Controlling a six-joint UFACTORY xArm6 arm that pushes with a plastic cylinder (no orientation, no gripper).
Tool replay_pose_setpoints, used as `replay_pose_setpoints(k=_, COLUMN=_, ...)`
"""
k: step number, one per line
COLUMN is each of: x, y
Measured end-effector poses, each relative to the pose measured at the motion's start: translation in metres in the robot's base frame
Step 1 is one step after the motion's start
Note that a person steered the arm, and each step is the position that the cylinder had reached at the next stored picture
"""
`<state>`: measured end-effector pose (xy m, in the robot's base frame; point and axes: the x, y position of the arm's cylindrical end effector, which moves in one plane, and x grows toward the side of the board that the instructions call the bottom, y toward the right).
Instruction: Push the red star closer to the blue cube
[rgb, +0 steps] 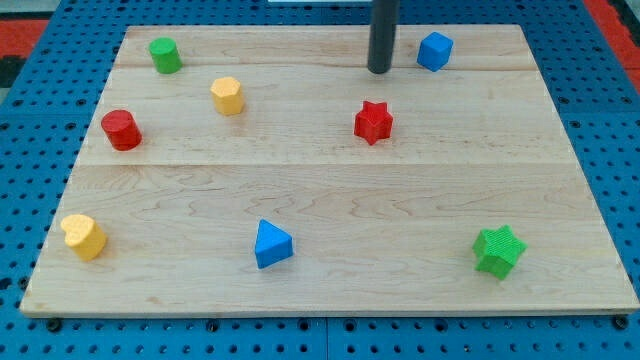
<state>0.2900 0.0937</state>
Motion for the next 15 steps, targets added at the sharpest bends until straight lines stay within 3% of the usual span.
replay_pose_setpoints(k=3, x=-0.013, y=0.069)
replay_pose_setpoints(k=5, x=0.156, y=0.062)
replay_pose_setpoints(k=6, x=0.145, y=-0.056)
replay_pose_setpoints(k=7, x=0.096, y=-0.058)
replay_pose_setpoints(k=8, x=0.073, y=-0.042)
replay_pose_setpoints(k=11, x=0.068, y=-0.042)
replay_pose_setpoints(k=13, x=0.1, y=-0.024)
replay_pose_setpoints(k=15, x=0.04, y=0.0)
